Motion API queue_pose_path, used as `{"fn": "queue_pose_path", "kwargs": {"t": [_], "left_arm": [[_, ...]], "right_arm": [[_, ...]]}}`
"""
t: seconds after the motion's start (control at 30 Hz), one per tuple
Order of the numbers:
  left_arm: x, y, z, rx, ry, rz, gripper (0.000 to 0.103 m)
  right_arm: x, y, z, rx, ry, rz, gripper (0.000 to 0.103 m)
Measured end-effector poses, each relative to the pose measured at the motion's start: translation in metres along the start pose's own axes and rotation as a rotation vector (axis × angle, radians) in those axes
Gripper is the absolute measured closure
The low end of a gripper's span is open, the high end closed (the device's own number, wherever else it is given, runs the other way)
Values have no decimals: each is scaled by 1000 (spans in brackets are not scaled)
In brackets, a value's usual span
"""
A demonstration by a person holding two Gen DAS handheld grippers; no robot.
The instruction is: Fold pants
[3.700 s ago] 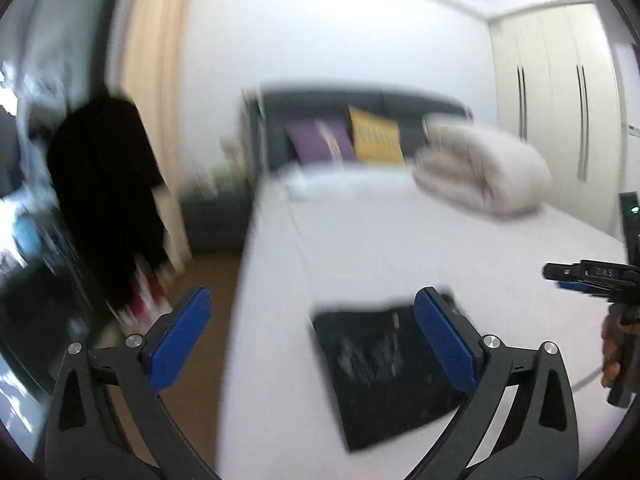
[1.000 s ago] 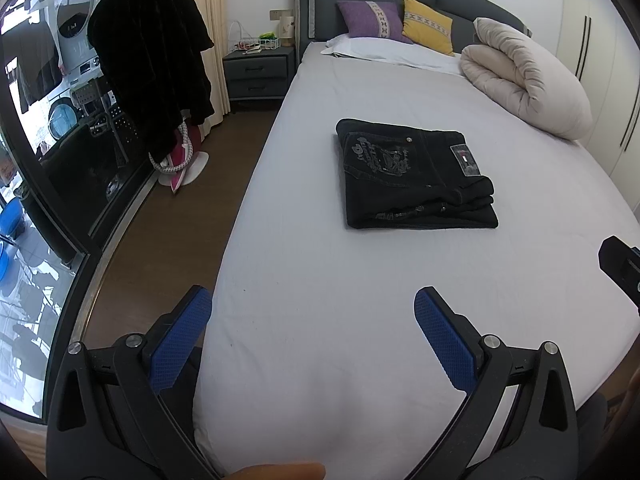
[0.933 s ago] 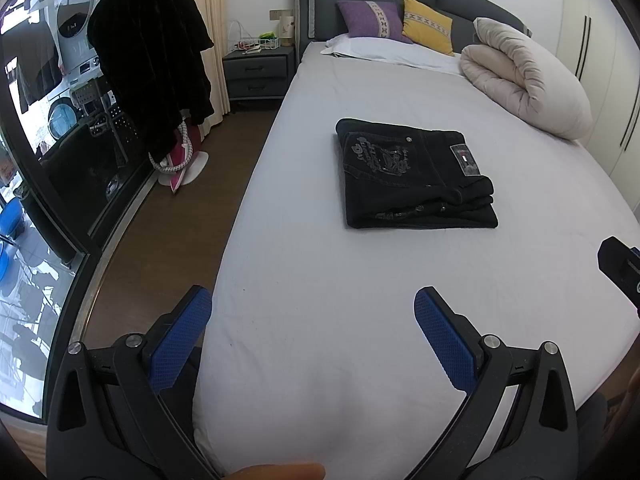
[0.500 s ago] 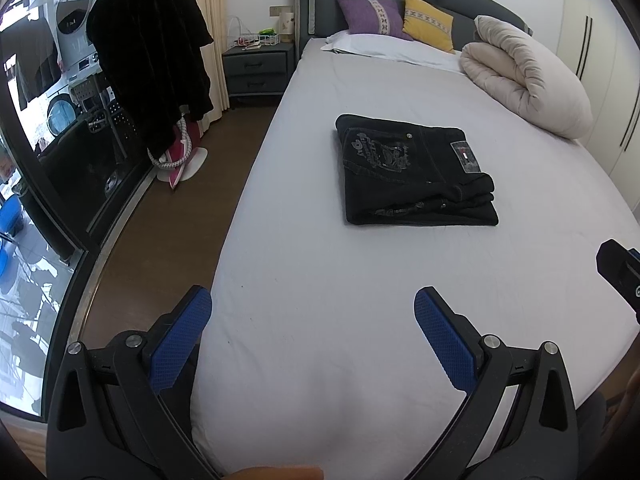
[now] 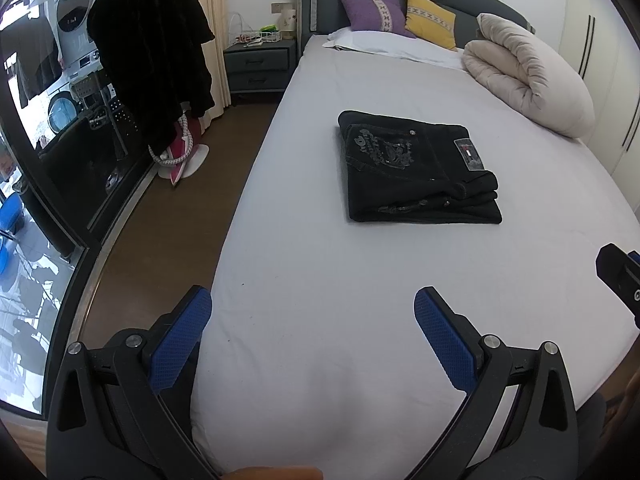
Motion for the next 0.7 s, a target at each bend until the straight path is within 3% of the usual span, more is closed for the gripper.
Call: {"fn": "queue_pose_path", "kwargs": {"t": [0.7], "left_arm": [[-7,1,1,-12,-3,-13,0]], "right_arm": [[-7,4,3,1,-7,-27,0]]}}
Point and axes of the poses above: each gripper's, at about its wrist camera, not at the fingertips, and x roughly against the way its jaws point, z to its right, y to its underside, the point moved 3 cm from there along -x, roughly the way its jaws point, and after that the axes turned 14 degrees about z, right-handed, at the moved point
